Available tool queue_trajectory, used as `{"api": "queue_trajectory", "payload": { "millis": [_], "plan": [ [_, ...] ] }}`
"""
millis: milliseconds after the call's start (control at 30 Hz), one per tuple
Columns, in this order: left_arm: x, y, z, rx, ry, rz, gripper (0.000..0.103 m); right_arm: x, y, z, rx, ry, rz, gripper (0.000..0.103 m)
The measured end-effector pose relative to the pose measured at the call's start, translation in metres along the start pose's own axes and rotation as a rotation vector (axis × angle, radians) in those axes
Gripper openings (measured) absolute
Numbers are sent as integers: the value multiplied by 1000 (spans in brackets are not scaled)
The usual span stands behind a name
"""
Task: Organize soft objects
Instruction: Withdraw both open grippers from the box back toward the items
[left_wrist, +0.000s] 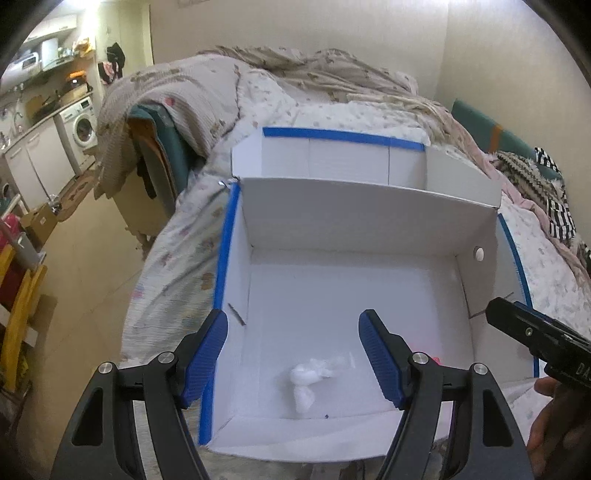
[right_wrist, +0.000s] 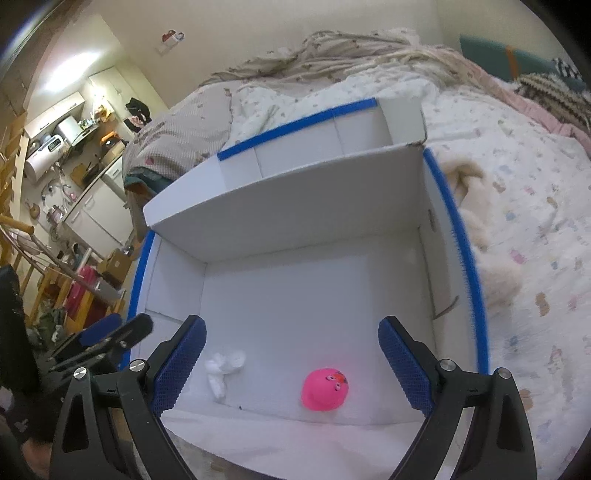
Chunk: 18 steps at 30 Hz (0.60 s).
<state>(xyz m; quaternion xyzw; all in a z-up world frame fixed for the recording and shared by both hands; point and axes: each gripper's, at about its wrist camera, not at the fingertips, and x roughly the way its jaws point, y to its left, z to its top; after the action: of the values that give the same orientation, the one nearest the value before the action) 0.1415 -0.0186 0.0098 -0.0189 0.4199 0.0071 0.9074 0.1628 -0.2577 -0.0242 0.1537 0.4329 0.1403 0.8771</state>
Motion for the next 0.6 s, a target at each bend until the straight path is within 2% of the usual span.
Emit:
{"api": "queue_trajectory", "payload": {
  "millis": [233, 600],
  "plan": [
    [-28, 9, -11, 4, -40, 13, 71, -32, 3, -14, -8, -36, -14, 100],
    [-49, 35, -43, -58, 0, 24, 71, -66, 3, -50, -20, -24, -20, 100]
  ]
}}
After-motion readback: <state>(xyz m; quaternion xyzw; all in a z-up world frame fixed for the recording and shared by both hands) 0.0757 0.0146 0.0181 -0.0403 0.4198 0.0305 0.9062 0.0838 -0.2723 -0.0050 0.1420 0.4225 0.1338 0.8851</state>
